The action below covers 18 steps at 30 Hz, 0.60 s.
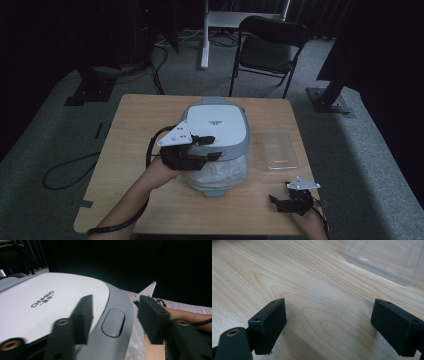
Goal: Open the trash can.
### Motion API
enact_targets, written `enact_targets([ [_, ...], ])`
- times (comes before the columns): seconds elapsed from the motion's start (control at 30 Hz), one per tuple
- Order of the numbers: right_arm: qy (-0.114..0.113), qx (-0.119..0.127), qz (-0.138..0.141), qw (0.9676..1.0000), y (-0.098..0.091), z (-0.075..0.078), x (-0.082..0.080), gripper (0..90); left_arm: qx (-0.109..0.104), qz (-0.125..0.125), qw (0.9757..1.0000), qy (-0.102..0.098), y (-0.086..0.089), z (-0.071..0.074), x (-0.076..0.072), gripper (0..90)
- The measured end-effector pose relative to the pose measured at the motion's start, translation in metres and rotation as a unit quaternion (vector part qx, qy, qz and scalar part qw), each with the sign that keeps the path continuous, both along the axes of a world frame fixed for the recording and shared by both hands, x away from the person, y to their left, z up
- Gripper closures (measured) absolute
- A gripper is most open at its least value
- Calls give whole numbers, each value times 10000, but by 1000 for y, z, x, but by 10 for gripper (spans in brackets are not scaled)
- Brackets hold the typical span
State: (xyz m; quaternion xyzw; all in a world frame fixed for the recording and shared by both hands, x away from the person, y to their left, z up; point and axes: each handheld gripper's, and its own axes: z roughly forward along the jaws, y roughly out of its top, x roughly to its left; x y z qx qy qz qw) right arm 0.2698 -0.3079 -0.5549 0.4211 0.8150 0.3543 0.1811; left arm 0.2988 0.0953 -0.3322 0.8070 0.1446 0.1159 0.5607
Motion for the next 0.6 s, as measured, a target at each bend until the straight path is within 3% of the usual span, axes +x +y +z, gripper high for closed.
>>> enact_targets([
  [0.4,1,0,-17,10000,0,0,0,124,393,112,9991,-74,-8,-1,-3,867],
  [0.6,0,2,-24,10000,0,0,0,124,448,165,9989,43,-9,0,-1,900],
])
